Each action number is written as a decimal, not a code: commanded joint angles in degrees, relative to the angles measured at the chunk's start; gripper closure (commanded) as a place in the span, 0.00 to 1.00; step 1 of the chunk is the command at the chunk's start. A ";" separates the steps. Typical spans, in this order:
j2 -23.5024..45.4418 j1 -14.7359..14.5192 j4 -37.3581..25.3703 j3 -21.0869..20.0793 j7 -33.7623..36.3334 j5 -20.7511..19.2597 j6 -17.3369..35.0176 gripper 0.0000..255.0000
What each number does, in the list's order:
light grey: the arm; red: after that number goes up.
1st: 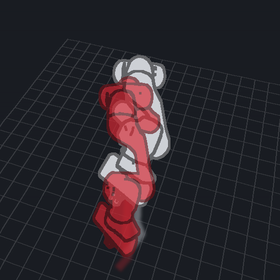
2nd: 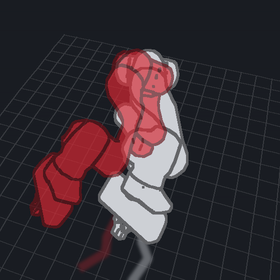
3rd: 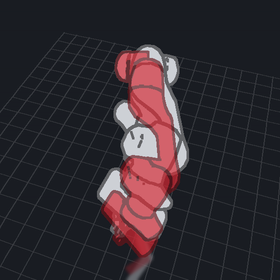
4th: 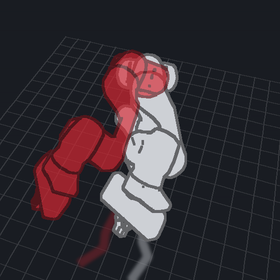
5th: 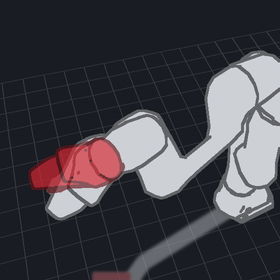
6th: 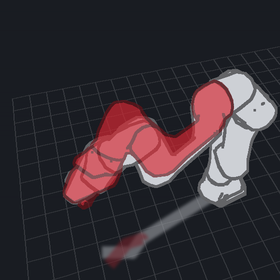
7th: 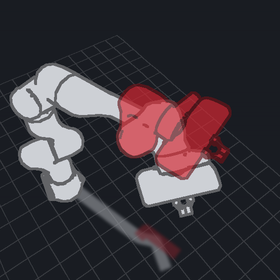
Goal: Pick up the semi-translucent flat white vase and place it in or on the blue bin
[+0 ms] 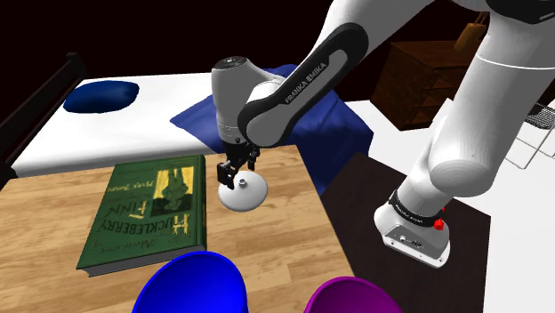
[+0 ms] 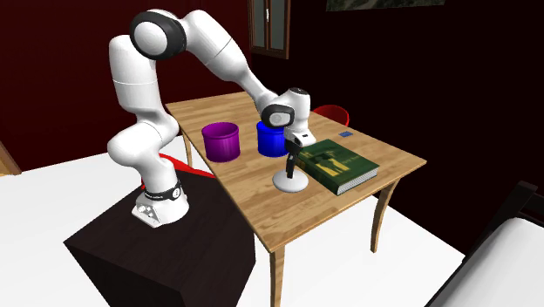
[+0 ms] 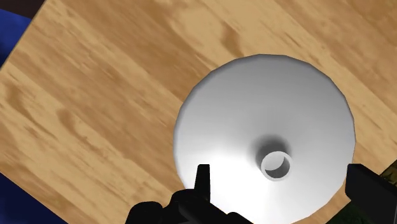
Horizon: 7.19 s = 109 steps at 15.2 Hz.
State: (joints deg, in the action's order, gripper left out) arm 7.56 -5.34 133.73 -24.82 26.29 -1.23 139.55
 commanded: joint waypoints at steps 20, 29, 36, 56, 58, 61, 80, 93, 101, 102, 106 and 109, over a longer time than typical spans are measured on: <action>-2.30 0.25 -0.64 -0.31 -0.94 1.44 -2.70 1.00; -7.39 0.54 -2.90 -0.50 -2.77 4.23 -9.62 1.00; -10.63 0.64 -5.37 -0.31 -3.72 5.68 -15.08 1.00; -16.21 0.90 -15.67 0.72 -4.76 7.42 -30.59 1.00; -16.45 0.94 -16.90 0.81 -4.76 7.46 -32.05 1.00; -16.63 -0.84 -17.65 -1.56 -0.72 7.94 -32.64 1.00; -2.36 -13.58 -36.30 -17.51 30.37 0.27 -37.91 1.00; 4.38 -18.33 -36.85 -19.13 37.64 -4.76 -33.47 1.00; -1.28 -21.70 -24.62 -19.93 51.36 -11.35 -18.00 0.00; -0.84 -21.79 -24.28 -19.84 51.64 -11.79 -17.38 0.00; 1.06 -22.15 -23.08 -19.46 52.89 -13.70 -14.96 0.00; 2.37 -22.45 -22.42 -19.12 53.75 -15.03 -13.46 0.00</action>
State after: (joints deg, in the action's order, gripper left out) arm 9.36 -27.58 111.31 -44.03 79.59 -15.68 125.70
